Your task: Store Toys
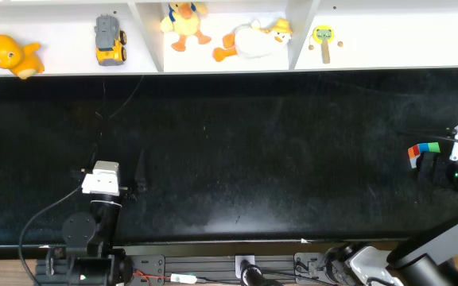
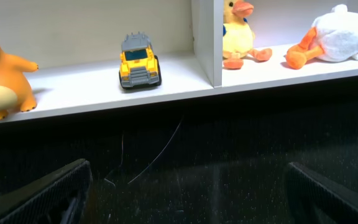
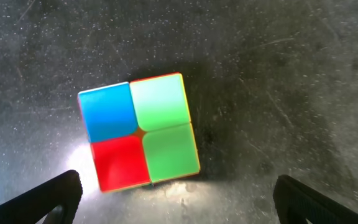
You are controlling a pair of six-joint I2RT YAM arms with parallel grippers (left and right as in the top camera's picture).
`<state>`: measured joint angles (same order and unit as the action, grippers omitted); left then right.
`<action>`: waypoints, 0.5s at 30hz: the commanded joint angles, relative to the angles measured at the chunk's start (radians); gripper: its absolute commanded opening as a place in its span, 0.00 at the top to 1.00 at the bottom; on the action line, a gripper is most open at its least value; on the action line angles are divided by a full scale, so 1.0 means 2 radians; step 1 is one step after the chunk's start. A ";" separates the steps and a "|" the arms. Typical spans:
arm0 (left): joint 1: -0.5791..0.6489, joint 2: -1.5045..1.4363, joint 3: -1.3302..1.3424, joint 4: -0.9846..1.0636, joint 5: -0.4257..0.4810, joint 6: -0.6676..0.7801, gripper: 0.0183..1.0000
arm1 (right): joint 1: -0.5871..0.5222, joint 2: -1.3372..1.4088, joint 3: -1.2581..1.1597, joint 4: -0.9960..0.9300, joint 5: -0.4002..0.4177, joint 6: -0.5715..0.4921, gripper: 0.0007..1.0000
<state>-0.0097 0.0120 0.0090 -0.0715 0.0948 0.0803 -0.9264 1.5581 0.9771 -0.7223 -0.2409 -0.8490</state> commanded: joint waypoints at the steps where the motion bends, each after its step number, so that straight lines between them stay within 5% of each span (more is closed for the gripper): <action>1: -0.001 -0.005 -0.001 -0.002 0.006 -0.004 0.00 | 0.012 0.019 0.012 0.008 -0.025 0.004 0.01; 7: -0.001 -0.005 -0.001 -0.002 0.006 -0.004 0.00 | 0.034 0.033 0.012 0.018 -0.025 0.011 0.06; 15: -0.001 -0.005 -0.001 -0.002 0.007 -0.004 0.00 | 0.045 0.039 0.012 0.022 -0.010 0.034 0.29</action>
<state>-0.0097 0.0120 0.0090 -0.0715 0.0944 0.0803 -0.8375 1.6291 0.9771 -0.6811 -0.2634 -0.8013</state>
